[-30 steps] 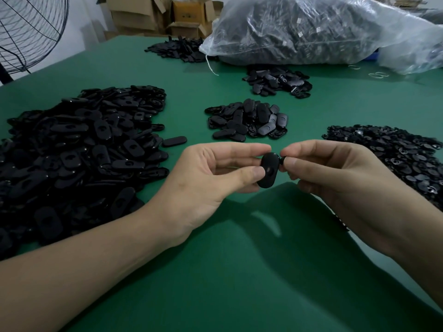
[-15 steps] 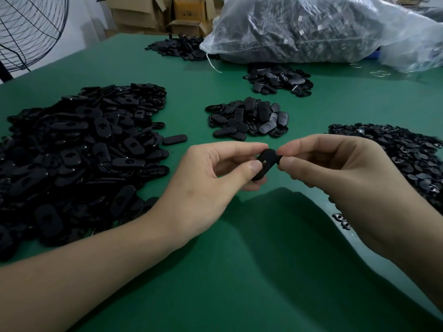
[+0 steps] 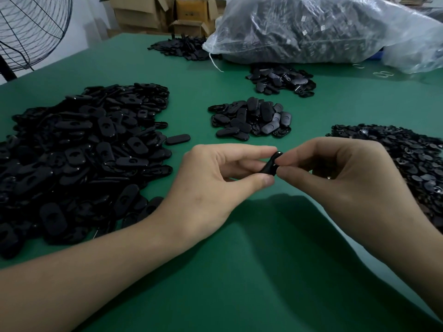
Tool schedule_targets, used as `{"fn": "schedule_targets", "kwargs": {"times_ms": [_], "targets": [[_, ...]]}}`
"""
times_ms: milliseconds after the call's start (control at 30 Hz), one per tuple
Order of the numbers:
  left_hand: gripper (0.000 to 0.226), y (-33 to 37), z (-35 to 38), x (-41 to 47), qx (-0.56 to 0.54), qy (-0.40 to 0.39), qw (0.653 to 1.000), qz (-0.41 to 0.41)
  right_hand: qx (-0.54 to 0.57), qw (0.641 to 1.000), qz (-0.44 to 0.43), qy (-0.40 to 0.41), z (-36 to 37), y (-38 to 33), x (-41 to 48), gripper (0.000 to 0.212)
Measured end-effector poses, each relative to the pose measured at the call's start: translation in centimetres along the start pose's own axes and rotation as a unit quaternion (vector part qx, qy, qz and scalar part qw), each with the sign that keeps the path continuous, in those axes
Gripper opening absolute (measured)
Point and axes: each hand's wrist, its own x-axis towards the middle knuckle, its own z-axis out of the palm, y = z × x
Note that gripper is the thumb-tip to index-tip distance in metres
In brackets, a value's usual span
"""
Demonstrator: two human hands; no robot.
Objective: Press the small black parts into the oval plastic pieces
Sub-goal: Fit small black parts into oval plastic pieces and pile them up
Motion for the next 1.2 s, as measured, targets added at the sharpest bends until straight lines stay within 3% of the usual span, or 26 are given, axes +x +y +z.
{"fn": "schedule_targets", "kwargs": {"times_ms": [433,900,1200], "targets": [[0.033,-0.2,-0.2,0.3,-0.069,-0.034,0.997,-0.029,-0.116,0.991,-0.072,0.008,0.0,-0.6,-0.4,0.011],[0.028,-0.1,-0.6,0.7,-0.118,-0.059,0.990,-0.050,-0.235,0.951,-0.189,0.076,0.7,-0.2,-0.6,0.007],[0.024,-0.2,-0.5,0.8,-0.107,-0.022,0.994,-0.031,-0.131,0.984,-0.123,0.002,1.0,-0.3,-0.8,0.022]]}}
